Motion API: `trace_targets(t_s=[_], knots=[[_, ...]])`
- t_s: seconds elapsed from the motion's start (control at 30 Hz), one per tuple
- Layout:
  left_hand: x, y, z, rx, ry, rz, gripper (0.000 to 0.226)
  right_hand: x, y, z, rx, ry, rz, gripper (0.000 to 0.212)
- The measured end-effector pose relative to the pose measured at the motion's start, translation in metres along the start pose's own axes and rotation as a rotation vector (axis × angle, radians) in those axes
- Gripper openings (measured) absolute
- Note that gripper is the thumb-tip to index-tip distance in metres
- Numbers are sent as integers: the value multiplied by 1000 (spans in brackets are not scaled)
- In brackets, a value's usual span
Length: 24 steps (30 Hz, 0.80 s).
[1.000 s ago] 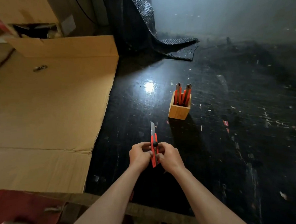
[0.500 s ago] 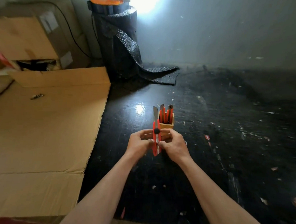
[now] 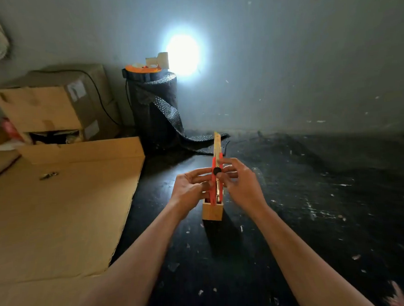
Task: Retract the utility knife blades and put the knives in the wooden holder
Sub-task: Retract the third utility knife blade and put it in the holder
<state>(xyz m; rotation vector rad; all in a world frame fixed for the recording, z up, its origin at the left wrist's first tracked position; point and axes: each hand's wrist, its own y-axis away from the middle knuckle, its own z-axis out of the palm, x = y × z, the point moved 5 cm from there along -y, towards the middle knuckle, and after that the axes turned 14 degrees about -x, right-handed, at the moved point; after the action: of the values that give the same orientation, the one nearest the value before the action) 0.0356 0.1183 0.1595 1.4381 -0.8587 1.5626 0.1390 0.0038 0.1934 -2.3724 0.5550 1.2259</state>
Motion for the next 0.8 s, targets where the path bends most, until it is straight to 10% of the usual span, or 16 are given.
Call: trace_targets(t_s=[0.3, 0.8], knots=[[37, 8, 10, -6, 13, 63, 61, -26, -2, -23, -20, 88, -67, 21], [64, 7, 11, 42, 40, 113, 36, -25, 18, -17, -103, 102, -82, 32]])
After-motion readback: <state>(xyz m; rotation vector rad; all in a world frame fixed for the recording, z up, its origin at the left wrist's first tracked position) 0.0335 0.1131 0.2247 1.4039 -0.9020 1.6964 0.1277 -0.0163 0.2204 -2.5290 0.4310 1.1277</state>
